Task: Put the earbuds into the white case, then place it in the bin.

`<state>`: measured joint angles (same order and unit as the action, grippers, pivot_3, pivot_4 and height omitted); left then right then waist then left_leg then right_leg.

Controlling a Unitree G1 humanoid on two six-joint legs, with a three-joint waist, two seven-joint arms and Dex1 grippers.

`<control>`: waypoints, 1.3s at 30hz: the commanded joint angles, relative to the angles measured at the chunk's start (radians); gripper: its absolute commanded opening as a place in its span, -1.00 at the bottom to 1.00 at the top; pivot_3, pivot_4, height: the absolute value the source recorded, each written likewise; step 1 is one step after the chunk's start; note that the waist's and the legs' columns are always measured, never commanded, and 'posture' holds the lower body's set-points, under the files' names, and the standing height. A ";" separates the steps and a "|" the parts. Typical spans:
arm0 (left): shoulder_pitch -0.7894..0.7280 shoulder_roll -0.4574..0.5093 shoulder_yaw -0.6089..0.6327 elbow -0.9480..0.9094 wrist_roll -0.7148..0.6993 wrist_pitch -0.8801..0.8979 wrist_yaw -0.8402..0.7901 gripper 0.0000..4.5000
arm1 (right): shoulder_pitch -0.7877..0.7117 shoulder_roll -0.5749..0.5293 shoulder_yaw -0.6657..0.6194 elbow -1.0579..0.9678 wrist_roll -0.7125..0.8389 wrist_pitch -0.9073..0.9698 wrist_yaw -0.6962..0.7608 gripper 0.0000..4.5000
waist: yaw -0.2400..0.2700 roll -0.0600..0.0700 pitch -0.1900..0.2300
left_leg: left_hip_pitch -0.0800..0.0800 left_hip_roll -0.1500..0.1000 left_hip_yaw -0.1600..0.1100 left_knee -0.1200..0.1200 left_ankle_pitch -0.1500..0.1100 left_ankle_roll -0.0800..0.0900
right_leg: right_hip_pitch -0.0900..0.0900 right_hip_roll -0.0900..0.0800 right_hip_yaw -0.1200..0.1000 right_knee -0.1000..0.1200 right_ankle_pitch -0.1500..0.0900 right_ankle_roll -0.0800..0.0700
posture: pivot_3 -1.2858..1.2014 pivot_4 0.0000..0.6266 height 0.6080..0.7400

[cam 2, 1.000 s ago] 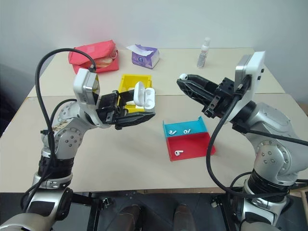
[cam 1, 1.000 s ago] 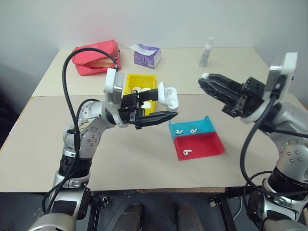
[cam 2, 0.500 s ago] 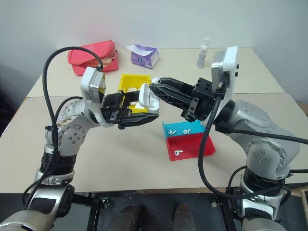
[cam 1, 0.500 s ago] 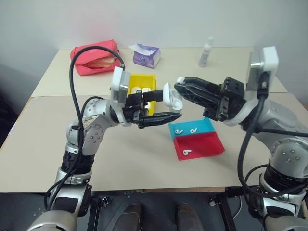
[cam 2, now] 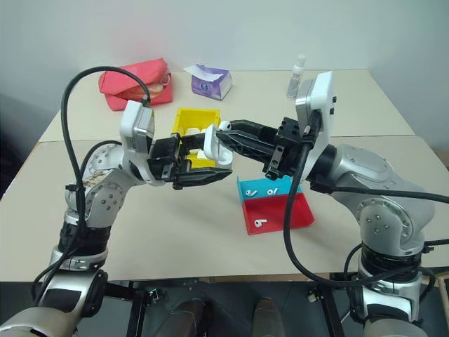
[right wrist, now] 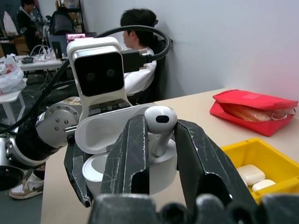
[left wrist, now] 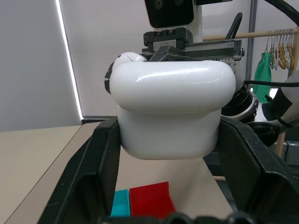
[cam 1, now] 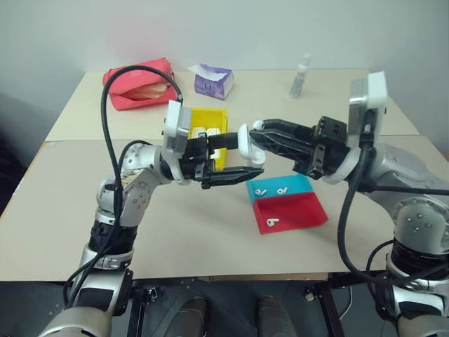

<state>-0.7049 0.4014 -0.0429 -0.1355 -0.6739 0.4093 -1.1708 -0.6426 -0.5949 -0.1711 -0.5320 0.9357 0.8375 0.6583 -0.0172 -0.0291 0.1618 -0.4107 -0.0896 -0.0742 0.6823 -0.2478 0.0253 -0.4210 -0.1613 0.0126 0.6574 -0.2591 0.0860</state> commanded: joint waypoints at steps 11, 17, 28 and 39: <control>-0.012 -0.018 0.024 -0.012 -0.008 -0.046 0.004 0.23 | -0.001 -0.042 0.013 -0.001 -0.003 -0.035 0.032 0.93 | 0.000 0.000 0.000 | 0.000 0.000 0.000 0.000 0.000 0.000 | 0.000 0.000 0.000 0.000 0.000 0.000 | 0.03 -0.52 1.00; -0.016 -0.015 0.031 -0.003 -0.013 -0.038 0.010 0.23 | 0.007 -0.066 -0.017 0.011 -0.013 -0.045 0.036 0.93 | 0.001 0.000 0.000 | 0.000 0.000 0.000 0.000 0.000 0.000 | 0.000 0.000 0.000 0.000 0.000 0.000 | 0.03 -0.52 1.00; 0.029 -0.003 0.056 -0.039 -0.021 -0.016 0.051 0.23 | -0.065 -0.254 -0.017 0.207 -0.121 -0.113 0.225 0.93 | 0.001 0.000 0.000 | 0.000 0.000 0.000 0.000 0.000 0.000 | 0.000 0.000 0.000 0.000 0.000 0.000 | 0.03 -0.52 1.00; 0.100 0.078 0.108 -0.129 -0.061 0.040 0.099 0.23 | -0.305 -0.351 0.486 0.621 -0.817 -0.804 0.649 0.93 | -0.022 0.000 0.000 | 0.000 0.001 0.002 0.000 0.000 0.000 | -0.001 0.001 0.001 0.000 0.000 0.000 | 0.03 -0.52 1.00</control>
<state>-0.6036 0.4704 0.0390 -0.2187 -0.7096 0.4467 -1.0825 -0.9004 -0.9483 0.3076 0.0488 0.1753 0.1353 1.2650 -0.0391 -0.0292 0.1620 -0.4109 -0.0888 -0.0725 0.6818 -0.2478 0.0252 -0.4221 -0.1606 0.0131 0.6569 -0.2592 0.0862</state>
